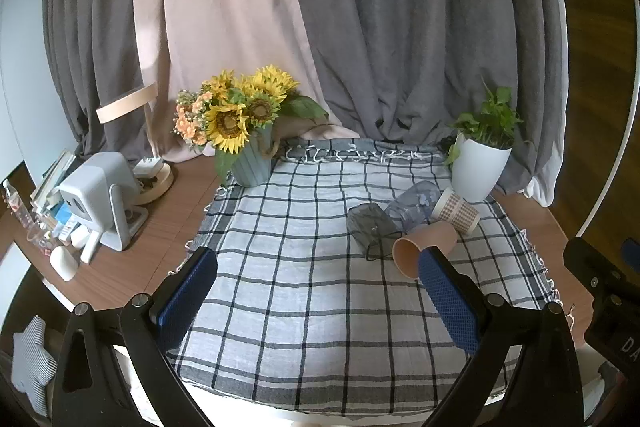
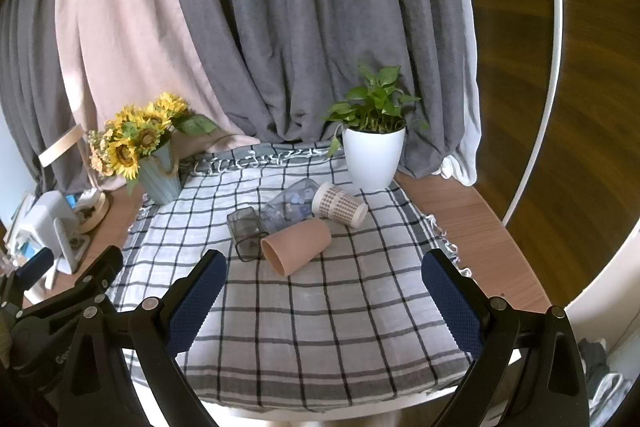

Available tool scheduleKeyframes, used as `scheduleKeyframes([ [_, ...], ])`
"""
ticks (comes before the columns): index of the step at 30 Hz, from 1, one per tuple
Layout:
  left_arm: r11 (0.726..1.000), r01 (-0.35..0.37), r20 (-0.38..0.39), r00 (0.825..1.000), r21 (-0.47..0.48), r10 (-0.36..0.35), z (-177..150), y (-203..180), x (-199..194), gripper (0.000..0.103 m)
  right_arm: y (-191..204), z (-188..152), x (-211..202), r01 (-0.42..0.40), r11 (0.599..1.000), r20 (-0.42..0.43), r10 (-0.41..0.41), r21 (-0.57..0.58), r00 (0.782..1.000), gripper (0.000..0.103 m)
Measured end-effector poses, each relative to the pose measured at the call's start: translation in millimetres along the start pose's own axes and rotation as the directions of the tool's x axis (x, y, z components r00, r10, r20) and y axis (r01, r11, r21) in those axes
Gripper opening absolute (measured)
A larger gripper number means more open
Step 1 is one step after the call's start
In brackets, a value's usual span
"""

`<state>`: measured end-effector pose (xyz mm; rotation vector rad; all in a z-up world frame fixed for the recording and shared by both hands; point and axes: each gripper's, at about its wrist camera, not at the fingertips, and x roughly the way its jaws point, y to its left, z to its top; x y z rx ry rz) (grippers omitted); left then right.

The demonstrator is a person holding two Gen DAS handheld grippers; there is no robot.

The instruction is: Flip cup upside down

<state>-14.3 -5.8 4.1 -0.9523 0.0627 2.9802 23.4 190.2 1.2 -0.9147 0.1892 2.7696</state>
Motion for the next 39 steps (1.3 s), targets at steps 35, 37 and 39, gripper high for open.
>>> scheduleKeyframes([
  [35,1.0,0.007,-0.021,1.0,0.007,-0.007,-1.3,-13.2,9.7,0.102,-4.4,0.6,12.3,0.003,1.0,-0.02,-0.003,0.002,1.0,0.098],
  [37,1.0,0.005,-0.033,0.999,0.004,-0.005,-1.8,-15.3,14.1,0.102,-6.8,1.0,17.3,-0.001,1.0,-0.03,0.001,0.004,1.0,0.098],
  [39,1.0,0.002,-0.054,0.999,-0.007,-0.003,-2.0,-19.7,22.0,0.102,-10.7,1.6,25.2,-0.009,1.0,-0.048,0.009,0.004,0.999,0.098],
])
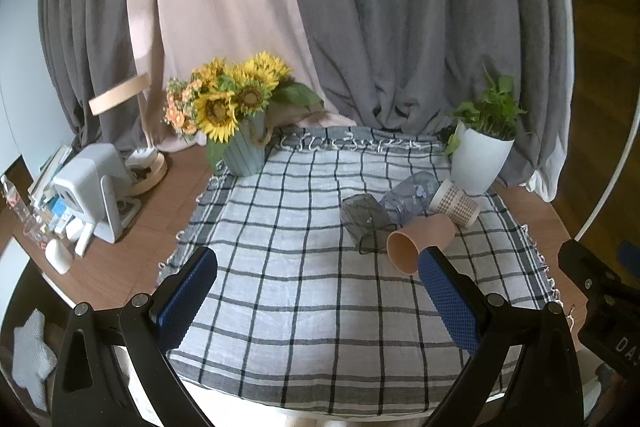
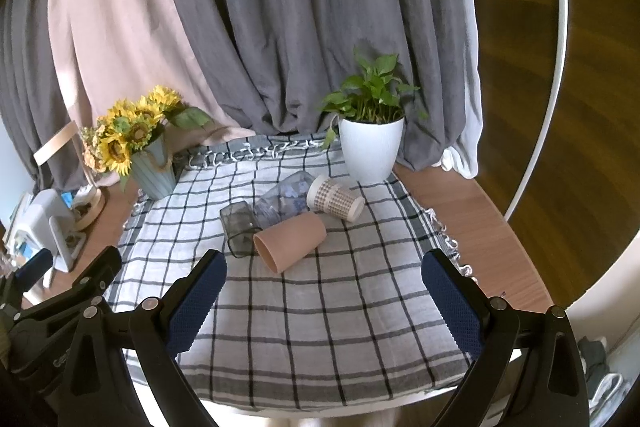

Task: Flip cup upside down
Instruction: 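Move the right gripper to the lying houndstooth paper cup and close on it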

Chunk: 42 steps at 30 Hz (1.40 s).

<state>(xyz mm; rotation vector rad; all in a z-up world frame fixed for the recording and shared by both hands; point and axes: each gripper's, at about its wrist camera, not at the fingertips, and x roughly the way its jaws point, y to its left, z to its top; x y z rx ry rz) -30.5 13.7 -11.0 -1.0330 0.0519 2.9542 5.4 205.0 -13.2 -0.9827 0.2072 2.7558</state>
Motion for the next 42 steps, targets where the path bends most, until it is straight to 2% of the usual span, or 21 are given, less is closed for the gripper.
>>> scheduleKeyframes([
  [9,0.998,-0.032,-0.103,0.994,-0.045,0.027,3.3,-30.2,60.7,0.102,-26.3,16.0,55.9,0.002,1.0,-0.102,-0.005,-0.025,0.995,0.098],
  [15,0.992,-0.075,-0.158,0.986,-0.097,0.059,8.5,-48.8,108.1,0.102,-35.9,40.0,112.5,-0.013,0.994,-0.156,-0.003,-0.105,0.988,0.098],
  [20,0.985,-0.128,-0.201,0.974,-0.115,0.103,15.6,-65.8,145.8,0.102,-33.6,55.4,173.0,-0.059,0.981,-0.269,0.007,-0.187,0.963,0.098],
  [23,0.983,-0.14,-0.234,0.966,-0.12,0.109,21.3,-73.9,168.9,0.102,-30.0,63.0,203.7,-0.08,0.969,-0.302,0.005,-0.235,0.953,0.098],
  [30,0.976,-0.194,-0.289,0.944,-0.097,0.159,27.2,-91.5,209.6,0.102,-15.2,74.3,274.5,-0.141,0.928,-0.409,-0.014,-0.345,0.912,0.097],
  [39,0.962,-0.262,-0.351,0.91,-0.08,0.219,31.4,-98.9,247.2,0.102,-4.2,70.7,347.4,-0.181,0.904,-0.51,-0.046,-0.386,0.859,0.096],
  [42,0.961,-0.268,-0.364,0.904,-0.073,0.224,32.0,-102.2,254.7,0.102,-2.5,68.9,362.5,-0.173,0.901,-0.52,-0.066,-0.398,0.852,0.093],
])
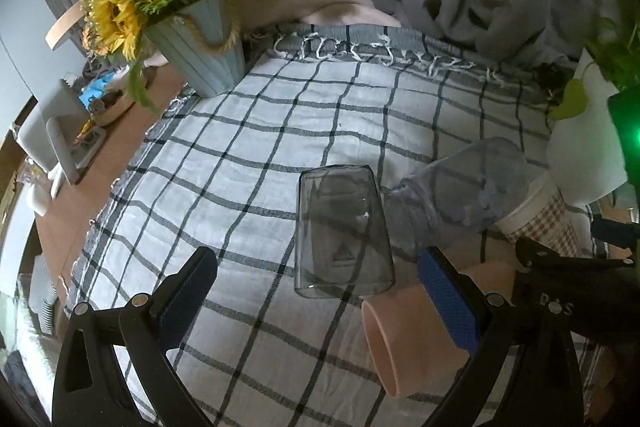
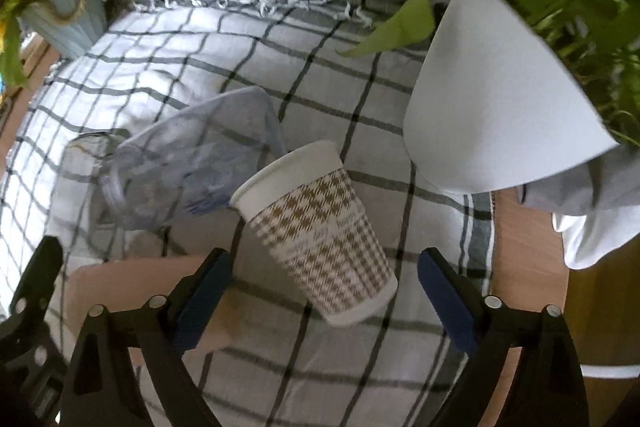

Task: Flip cup upside down
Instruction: 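Move the right gripper to the lying houndstooth paper cup and close on it, then lift the houndstooth cup with the right gripper and rotate it upright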

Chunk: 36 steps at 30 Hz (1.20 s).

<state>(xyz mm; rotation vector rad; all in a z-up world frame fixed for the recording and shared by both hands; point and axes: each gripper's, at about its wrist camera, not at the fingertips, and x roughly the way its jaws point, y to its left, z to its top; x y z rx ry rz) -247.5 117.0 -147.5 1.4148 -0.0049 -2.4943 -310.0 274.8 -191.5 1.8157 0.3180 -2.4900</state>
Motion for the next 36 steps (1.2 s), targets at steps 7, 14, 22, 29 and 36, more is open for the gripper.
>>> scheduleKeyframes([
  [7,0.999,-0.015,-0.024,1.0,0.031,0.016,1.4,-8.4,11.2,0.102,-1.3,8.7,23.7,0.005,1.0,-0.038,-0.005,-0.008,0.999,0.087],
  [14,0.999,-0.003,-0.031,1.0,0.044,0.004,0.7,-5.4,11.6,0.102,-3.2,3.4,23.1,0.0,1.0,-0.042,0.001,0.014,0.999,0.069],
  [22,0.998,0.049,0.002,0.999,0.051,-0.049,0.5,4.6,-8.6,0.102,-10.5,-13.2,-15.4,-0.004,0.998,0.028,0.002,0.066,1.0,0.064],
  [29,0.989,0.126,0.062,0.989,0.081,-0.131,0.2,30.6,-37.7,0.102,-5.7,-39.2,-72.1,-0.022,0.987,0.137,0.0,0.157,0.991,0.064],
  [36,0.969,0.177,0.09,0.977,0.171,-0.195,-8.6,72.5,-58.2,0.102,33.0,-79.5,-138.3,-0.036,0.972,0.267,-0.028,0.232,0.963,0.064],
])
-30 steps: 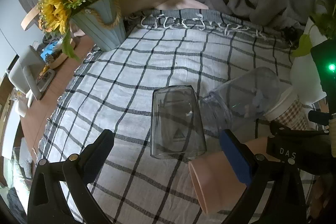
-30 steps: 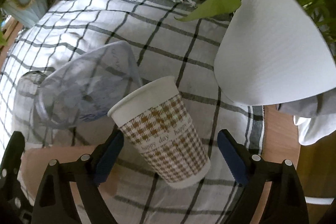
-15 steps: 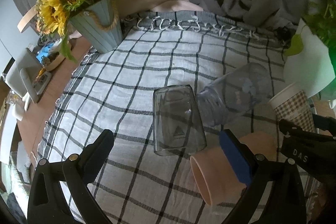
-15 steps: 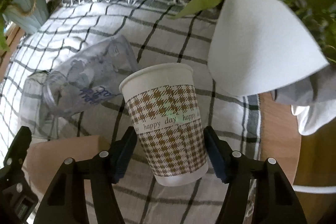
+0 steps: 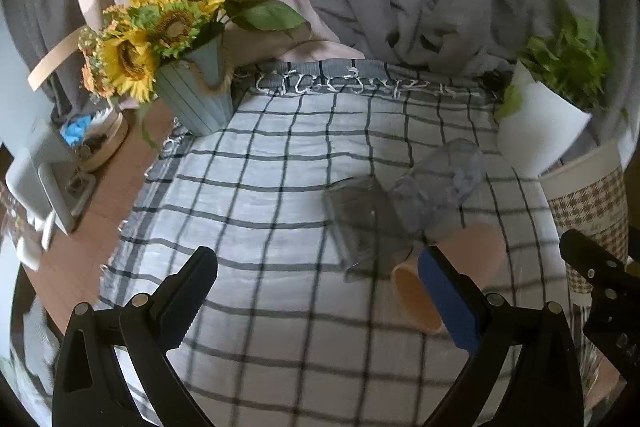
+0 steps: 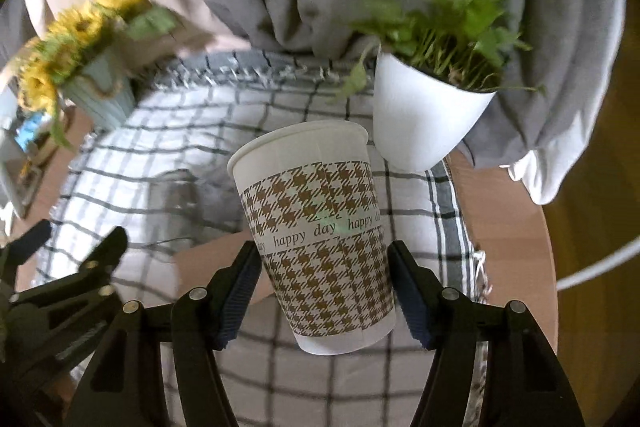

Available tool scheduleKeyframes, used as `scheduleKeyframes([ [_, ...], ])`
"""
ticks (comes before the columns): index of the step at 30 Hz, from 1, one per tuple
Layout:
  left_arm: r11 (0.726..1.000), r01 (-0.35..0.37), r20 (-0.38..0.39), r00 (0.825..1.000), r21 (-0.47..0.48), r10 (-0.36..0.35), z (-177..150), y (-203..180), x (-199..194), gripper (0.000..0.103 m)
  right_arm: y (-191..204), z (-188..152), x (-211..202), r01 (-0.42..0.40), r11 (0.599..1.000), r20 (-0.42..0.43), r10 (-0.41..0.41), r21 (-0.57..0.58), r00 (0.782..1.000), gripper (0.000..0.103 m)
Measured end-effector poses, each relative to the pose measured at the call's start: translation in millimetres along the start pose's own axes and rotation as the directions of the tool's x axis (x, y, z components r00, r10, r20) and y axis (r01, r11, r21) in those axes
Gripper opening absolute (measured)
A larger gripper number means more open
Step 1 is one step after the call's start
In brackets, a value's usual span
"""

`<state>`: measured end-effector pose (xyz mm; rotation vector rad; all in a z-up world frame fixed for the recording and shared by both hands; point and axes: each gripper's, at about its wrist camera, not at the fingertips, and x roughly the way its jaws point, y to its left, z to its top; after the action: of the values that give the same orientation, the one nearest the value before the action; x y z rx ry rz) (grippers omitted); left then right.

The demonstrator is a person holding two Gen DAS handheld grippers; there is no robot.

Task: Flip cup upside down
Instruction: 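Lift the houndstooth cup with the right gripper and rotate it upright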

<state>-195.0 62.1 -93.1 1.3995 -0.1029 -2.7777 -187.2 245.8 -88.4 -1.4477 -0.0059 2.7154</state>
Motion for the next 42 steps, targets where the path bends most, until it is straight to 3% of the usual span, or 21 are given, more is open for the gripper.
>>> scheduleKeyframes([
  [8,0.998,-0.002,0.036,0.999,0.067,0.0,-22.1,60.9,-21.9,0.102,47.2,-26.0,-30.7,-0.07,0.996,0.013,0.069,0.058,0.998,0.065],
  [19,0.997,-0.02,-0.051,0.998,0.072,0.024,-52.9,140.5,3.3,0.102,124.4,-72.9,8.1,-0.155,0.967,-0.144,0.186,0.202,0.972,0.065],
  [29,0.988,-0.005,-0.106,0.994,0.157,0.022,-67.0,149.1,40.3,0.102,147.0,-100.1,49.6,-0.086,0.946,-0.252,0.169,0.312,0.953,0.065],
  [42,0.981,0.033,-0.168,0.986,0.193,0.0,-71.1,146.1,66.1,0.102,142.2,-107.6,73.7,-0.024,0.925,-0.305,0.15,0.38,0.941,0.065],
])
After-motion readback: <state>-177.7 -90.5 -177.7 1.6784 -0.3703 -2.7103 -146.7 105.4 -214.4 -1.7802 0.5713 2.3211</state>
